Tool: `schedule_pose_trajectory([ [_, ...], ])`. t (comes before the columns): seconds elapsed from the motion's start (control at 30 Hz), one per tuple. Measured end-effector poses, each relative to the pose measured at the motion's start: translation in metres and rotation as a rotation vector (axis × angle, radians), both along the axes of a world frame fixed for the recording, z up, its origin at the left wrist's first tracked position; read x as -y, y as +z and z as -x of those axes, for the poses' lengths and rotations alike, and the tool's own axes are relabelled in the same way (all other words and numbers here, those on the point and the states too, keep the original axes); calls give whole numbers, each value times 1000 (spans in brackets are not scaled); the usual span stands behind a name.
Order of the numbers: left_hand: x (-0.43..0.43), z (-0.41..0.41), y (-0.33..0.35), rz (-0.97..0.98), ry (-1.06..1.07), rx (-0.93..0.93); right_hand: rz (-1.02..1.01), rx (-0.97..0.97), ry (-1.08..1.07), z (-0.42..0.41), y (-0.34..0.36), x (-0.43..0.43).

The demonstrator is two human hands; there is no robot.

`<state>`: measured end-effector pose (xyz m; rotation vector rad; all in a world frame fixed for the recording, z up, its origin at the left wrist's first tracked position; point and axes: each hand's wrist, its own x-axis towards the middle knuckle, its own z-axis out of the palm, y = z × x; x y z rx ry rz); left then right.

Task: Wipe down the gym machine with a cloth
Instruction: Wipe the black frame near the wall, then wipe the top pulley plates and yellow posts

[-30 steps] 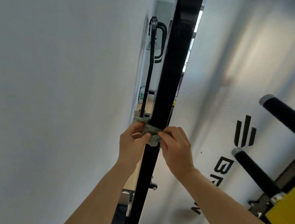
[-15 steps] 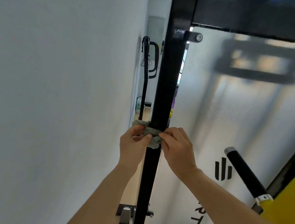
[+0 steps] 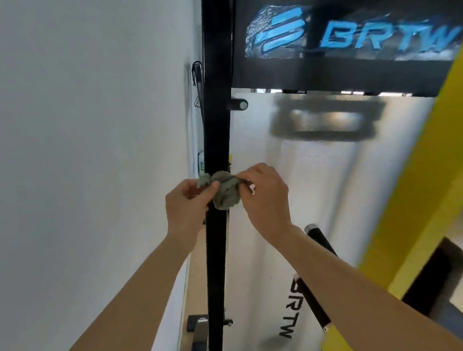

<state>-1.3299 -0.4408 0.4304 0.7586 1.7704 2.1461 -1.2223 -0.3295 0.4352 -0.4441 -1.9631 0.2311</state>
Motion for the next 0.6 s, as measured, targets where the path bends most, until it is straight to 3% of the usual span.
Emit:
schedule_pose_trajectory([
  [0.23,51,-84,-31,-15,-149,149,665,73,164,-122,-45,87],
  [0.4,85,-138,-69,108,-369,88,972,224,328,-206,-98,130],
  [0.5,95,-164,-80,148,-546,-1,1157,68,380,-240,-110,141],
  [0.6,99,-187,-76,176,-789,-96,1184,-29,386,-258,-103,144],
])
